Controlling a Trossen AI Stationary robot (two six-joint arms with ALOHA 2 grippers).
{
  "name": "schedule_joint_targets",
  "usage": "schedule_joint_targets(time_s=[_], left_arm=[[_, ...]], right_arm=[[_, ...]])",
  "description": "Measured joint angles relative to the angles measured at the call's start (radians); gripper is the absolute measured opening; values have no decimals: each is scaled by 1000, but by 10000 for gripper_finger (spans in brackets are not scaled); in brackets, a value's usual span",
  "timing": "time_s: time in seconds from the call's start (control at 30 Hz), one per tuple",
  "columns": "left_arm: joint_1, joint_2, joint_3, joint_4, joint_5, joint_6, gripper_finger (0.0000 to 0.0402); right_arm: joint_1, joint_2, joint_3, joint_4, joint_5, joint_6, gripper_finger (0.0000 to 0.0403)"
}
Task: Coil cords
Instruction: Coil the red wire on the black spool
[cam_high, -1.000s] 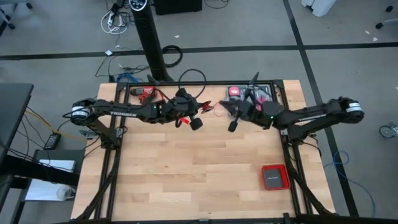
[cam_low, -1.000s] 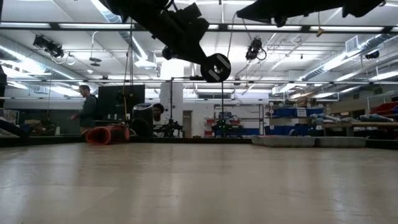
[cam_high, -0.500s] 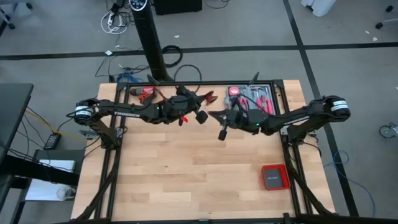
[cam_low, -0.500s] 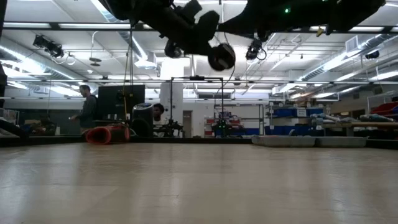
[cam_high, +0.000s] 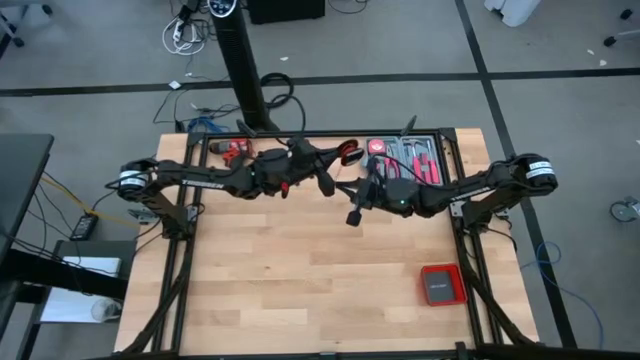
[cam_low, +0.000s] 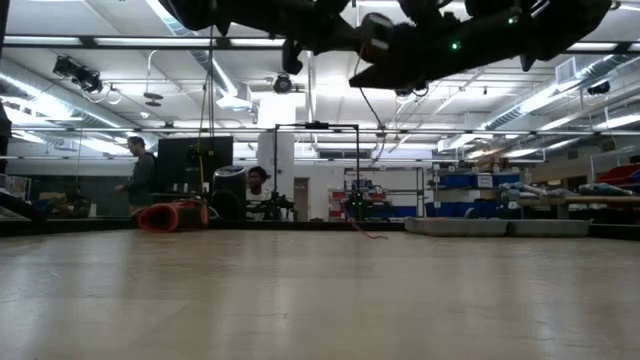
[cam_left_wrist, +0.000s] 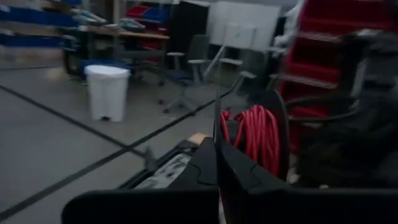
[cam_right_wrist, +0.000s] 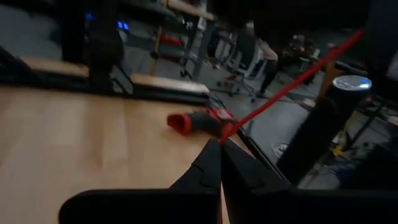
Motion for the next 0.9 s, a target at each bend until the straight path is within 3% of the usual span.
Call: schedule_joint_targets(time_s=[0.2,0.53,0.73,0.9], left_arm=[[1,-26,0,-41,62,-29,0],[0,-91,4,-292,86,9,0],[1,-92,3,-410,95,13,0],[1,-92,4,-449,58,18,0]], right_arm=[[-19,-23,1,-126,141,-90,0],[-29,-174,-2,-294,332,-178,0],[-31,-214,-2,-185,326,-236,4],[-9,-212,-2,-90,243,-279,2]])
